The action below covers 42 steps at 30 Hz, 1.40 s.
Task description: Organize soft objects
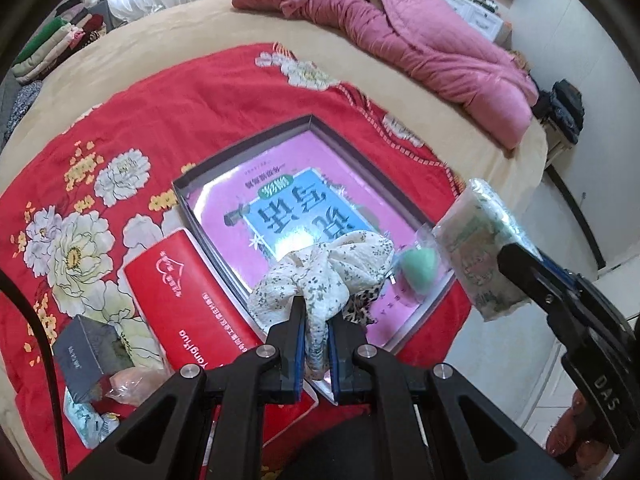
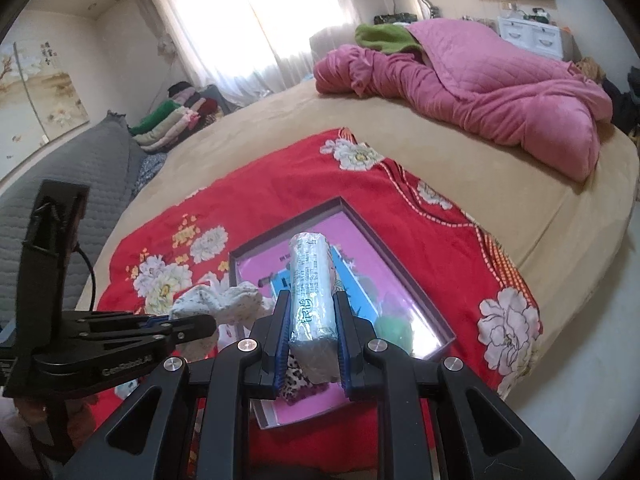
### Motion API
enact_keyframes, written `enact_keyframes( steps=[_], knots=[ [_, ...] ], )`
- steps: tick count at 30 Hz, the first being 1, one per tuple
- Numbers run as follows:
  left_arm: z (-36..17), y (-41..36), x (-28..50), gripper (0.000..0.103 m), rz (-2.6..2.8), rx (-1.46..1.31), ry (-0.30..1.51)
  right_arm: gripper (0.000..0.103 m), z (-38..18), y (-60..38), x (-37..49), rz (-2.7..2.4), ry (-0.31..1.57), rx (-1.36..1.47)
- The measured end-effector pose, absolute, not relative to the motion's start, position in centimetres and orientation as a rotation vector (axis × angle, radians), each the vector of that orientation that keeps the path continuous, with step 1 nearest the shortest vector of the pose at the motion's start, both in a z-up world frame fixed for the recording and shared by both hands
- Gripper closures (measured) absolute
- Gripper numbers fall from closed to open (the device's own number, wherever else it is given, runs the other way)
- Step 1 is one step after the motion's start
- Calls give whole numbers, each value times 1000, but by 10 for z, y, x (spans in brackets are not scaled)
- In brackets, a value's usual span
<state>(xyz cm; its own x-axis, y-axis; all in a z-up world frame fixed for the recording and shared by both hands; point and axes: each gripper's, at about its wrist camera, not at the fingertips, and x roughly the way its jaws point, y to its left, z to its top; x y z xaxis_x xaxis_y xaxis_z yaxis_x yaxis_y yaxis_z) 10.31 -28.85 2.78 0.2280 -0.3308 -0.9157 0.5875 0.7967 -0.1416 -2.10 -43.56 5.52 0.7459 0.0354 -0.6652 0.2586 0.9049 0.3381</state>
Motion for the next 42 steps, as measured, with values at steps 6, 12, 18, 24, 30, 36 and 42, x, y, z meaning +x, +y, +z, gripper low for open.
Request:
enact_keyframes(
  steps=[6,12,18,24,30,36,42],
  knots=[
    [8,-297,107,93,-639,278,1217,83,35,-435,-14,-126,755,447],
    [-4,-305,113,93,-645,292,1240,83,18,-433,-7,-135,786,454],
    [-15,-311,117,93,-657,296,1262,83,3,-429,-1,-179,807,428],
    [-22,-312,118,93,-648,296,1278,83,-17,-426,9,-222,815,423],
    [-28,-310,125,93,-631,291,1289,83,-37,-416,23,-215,851,409],
    [-37,-313,125,93,-628,295,1308,81,-49,-405,23,-179,873,382],
    [-45,-315,124,93,-634,291,1331,79,-53,-401,23,-129,889,404]
  ],
)
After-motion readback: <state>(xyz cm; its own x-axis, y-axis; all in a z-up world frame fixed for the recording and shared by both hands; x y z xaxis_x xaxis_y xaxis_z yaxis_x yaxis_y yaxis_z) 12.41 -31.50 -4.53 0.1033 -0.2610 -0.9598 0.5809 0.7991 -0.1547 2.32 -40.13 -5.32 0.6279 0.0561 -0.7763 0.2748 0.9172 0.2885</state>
